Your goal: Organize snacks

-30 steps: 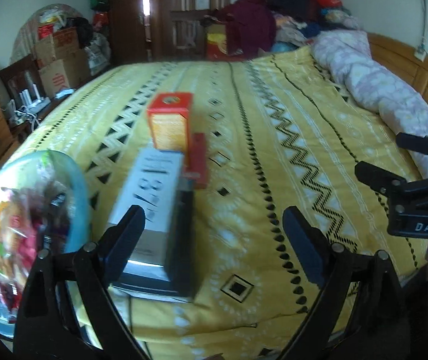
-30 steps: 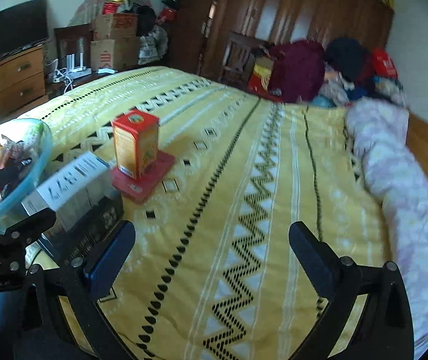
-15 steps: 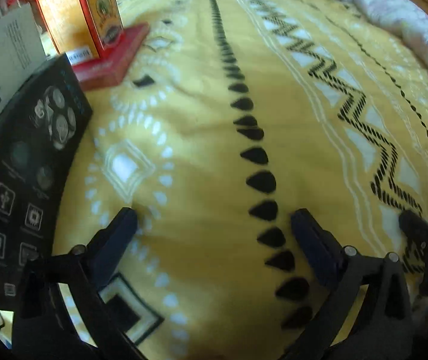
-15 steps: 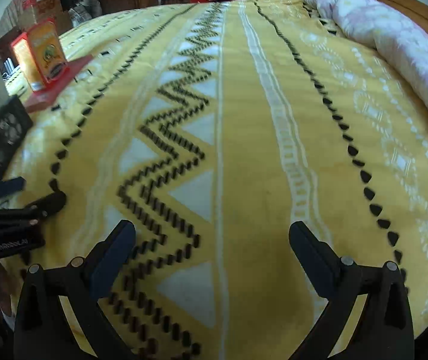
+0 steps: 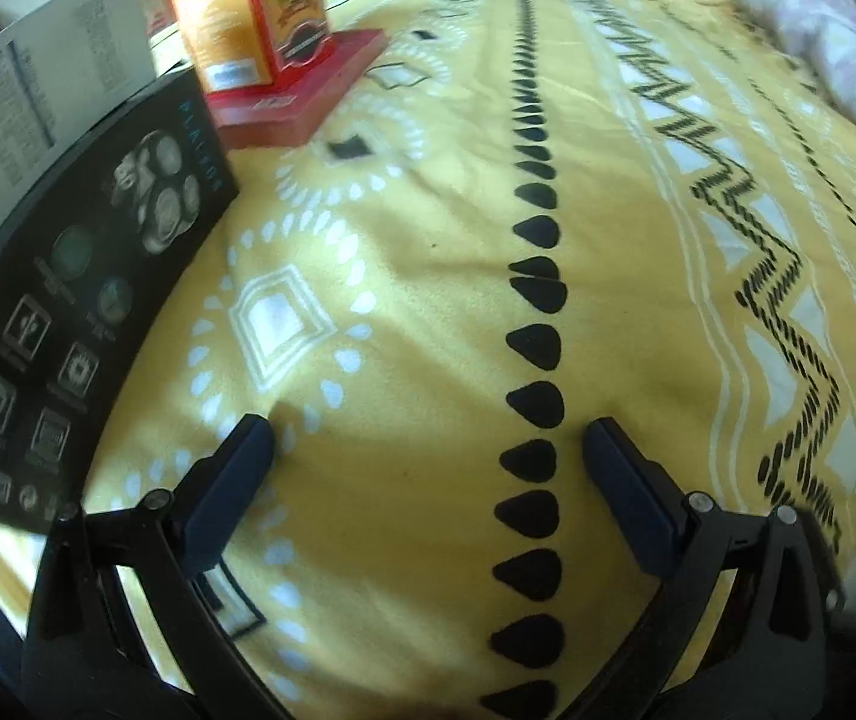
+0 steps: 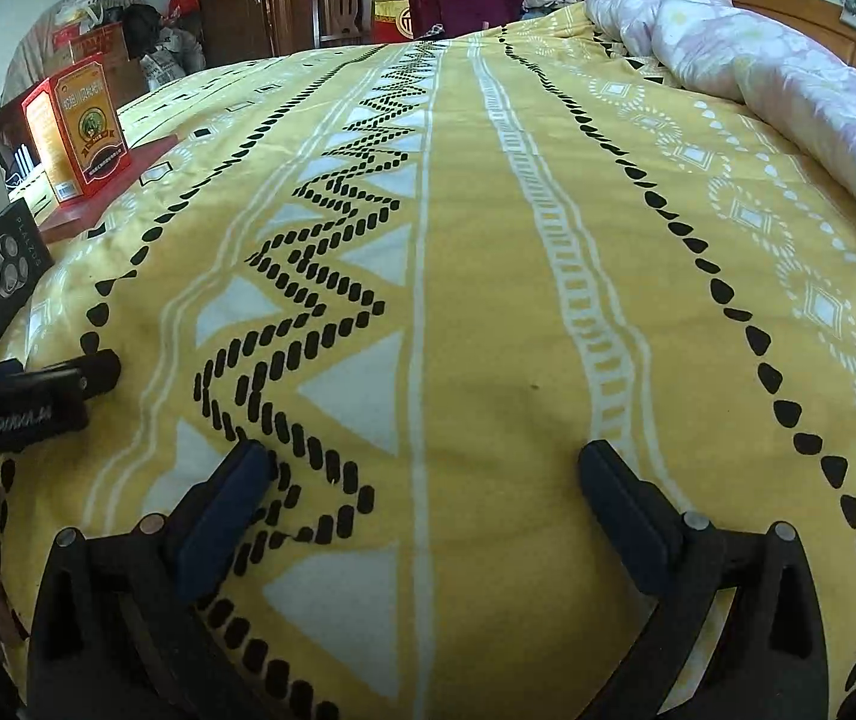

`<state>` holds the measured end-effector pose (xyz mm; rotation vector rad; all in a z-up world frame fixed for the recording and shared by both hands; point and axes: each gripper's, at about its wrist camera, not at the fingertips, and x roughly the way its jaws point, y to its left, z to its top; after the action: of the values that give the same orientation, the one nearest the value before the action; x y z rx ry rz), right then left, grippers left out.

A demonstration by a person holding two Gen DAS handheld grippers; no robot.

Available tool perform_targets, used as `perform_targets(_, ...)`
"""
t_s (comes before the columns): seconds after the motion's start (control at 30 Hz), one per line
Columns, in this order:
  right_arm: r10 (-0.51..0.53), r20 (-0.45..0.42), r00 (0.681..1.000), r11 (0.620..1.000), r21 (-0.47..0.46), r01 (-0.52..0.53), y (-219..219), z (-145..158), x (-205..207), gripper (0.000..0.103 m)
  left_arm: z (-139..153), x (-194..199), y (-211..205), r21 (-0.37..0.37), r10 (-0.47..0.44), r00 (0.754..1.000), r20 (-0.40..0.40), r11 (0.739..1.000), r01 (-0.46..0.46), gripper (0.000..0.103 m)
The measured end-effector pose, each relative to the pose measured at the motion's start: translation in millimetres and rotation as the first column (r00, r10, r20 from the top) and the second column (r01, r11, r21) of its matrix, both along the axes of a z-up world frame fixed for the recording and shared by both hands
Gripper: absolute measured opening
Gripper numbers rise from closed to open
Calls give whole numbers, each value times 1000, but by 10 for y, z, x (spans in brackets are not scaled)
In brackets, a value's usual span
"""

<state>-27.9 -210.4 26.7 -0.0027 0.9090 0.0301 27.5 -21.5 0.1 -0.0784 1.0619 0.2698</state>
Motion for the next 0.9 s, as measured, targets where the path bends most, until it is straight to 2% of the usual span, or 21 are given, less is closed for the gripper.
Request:
perform_targets(0.03,0,0,1000,1000,2,0,-4,-4,0,103,-3,-31,-30,20,11,1000,18,1000,-12,103)
perform_targets(0.13,2,-2,1000,1000,5,-2,-1,-2,4,103,-49,-152,-59,68,-54,994,92,997,48,103)
perform_targets(0.2,3,-2,1000,1000,6,-3,1,-4,1,103,-53,-146,-9,52,-78,993,85,996,74,103)
perform_targets(0.27,2,-3,1000,1000,3,-2,2,-6,3,103,-45,-75,-9,70,-121,990,70,991,116,103)
perform_targets(0.33,2,-17,1000,1000,-7,-3,21,-13,35,103,-61,-19,-16,105,-206,974,90,975,197,103)
perform_targets(0.37,4,-26,1000,1000,-12,-4,28,-16,62,103,-91,4,14,93,-236,967,97,969,227,103)
perform_targets(0.43,2,-41,999,1000,-15,-2,36,-26,113,103,-108,21,164,-10,-217,970,112,976,219,103)
perform_targets(0.47,2,-44,999,1000,-19,-3,42,-32,127,103,-99,9,186,-29,-212,970,121,976,217,103)
perform_targets(0.6,6,-37,999,1000,-3,-6,14,-43,126,103,-87,-15,70,22,-216,970,113,976,215,103)
perform_targets(0.9,8,-25,1000,1000,1,-8,11,-38,104,103,-97,5,94,5,-214,970,116,977,215,103)
